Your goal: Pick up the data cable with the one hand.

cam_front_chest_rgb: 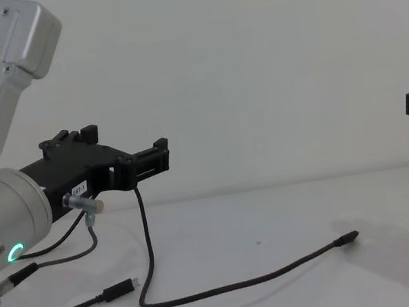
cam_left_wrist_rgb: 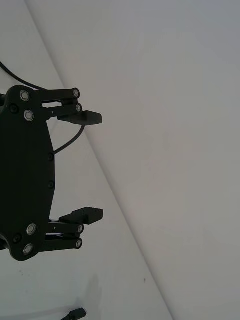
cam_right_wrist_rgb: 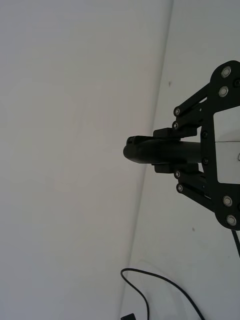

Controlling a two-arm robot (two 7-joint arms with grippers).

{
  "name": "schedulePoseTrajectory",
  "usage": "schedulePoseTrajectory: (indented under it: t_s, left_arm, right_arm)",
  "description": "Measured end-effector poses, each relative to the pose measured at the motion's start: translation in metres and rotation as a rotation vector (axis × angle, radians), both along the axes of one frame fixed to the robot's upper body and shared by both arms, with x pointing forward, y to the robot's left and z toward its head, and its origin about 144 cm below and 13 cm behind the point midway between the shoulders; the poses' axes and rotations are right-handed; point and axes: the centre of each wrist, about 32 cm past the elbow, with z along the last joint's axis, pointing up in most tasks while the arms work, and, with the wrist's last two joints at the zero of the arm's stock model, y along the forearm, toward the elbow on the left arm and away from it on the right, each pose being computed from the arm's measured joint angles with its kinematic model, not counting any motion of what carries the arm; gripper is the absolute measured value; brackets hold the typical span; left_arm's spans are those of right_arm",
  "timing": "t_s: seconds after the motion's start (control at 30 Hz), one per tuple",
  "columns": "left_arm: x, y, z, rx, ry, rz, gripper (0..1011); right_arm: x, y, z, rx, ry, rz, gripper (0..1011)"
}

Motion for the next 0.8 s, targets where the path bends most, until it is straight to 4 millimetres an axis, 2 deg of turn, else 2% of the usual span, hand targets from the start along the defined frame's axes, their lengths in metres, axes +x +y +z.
schedulePoseTrajectory:
  t_s: [0.8]
  left_arm:
    - [0.0, 0.0, 0.0, 0.0, 0.0, 0.0, 1001]
  right_arm:
    - [0.0, 0.0, 0.0, 0.0, 0.0, 0.0, 268]
